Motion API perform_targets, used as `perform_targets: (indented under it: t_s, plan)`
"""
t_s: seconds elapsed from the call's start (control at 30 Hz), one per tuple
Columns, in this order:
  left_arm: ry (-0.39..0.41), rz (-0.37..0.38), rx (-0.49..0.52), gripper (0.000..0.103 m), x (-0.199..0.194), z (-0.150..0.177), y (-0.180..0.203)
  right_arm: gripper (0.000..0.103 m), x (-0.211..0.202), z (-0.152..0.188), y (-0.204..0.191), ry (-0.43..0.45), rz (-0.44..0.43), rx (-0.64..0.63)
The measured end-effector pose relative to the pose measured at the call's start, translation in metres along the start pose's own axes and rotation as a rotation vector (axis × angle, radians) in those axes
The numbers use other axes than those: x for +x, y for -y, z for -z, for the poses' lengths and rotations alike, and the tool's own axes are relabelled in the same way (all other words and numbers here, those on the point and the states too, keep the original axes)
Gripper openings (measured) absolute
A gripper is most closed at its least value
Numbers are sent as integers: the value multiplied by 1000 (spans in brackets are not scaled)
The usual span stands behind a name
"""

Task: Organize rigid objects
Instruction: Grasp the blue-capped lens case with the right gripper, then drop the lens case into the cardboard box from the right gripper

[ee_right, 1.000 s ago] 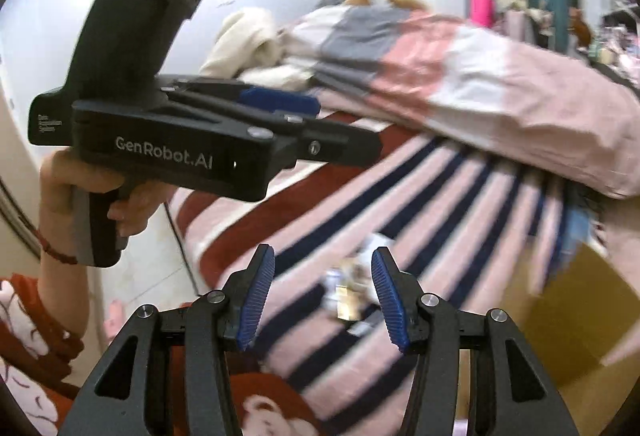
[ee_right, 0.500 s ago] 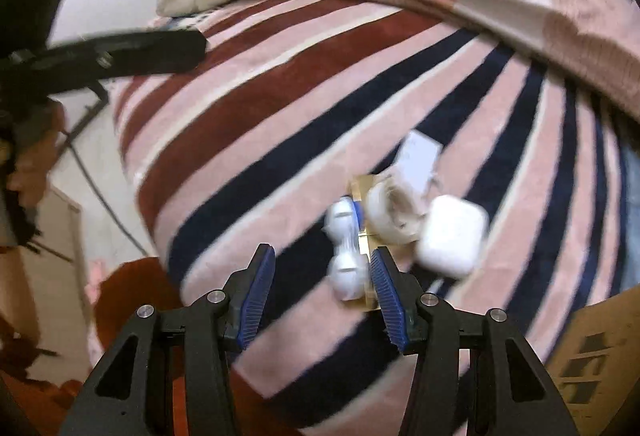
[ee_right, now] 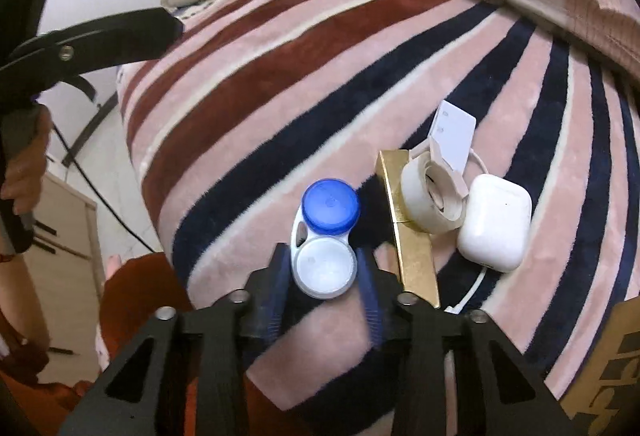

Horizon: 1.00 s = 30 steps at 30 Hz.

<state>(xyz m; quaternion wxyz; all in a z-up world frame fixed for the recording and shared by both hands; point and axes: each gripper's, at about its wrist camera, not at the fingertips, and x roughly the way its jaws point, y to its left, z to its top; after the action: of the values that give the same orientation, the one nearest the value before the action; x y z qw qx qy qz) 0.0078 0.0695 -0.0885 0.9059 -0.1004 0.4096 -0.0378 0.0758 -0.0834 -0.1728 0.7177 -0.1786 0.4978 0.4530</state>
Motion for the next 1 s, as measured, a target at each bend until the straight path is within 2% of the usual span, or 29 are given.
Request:
perform_targets:
  t_s: [0.13, 0.3, 0.33, 0.43, 0.53, 0.8, 1.0]
  plan:
    - [-9, 30, 14, 78, -3, -3, 10, 27, -11, -2, -11, 48, 37, -51]
    - [0, 175, 51, 78, -10, -23, 44, 27, -64, -9, -25, 186, 46, -99]
    - [0, 213, 60, 74, -10, -30, 54, 27, -80, -9, -26, 220, 45, -103]
    - [-5, 303, 88, 55, -8, -48, 84, 27, -121, -8, -26, 302, 54, -108]
    - [-2, 412, 135, 30, -7, -69, 121, 27, -158, -1, -15, 361, 92, -99]
    - [-78, 479, 277, 23, 32, -106, 234, 26, -218, 38, 47, 431, 197, 16]
    - [-198, 485, 339, 23, 74, -120, 297, 26, -239, 68, 100, 393, 262, 135]
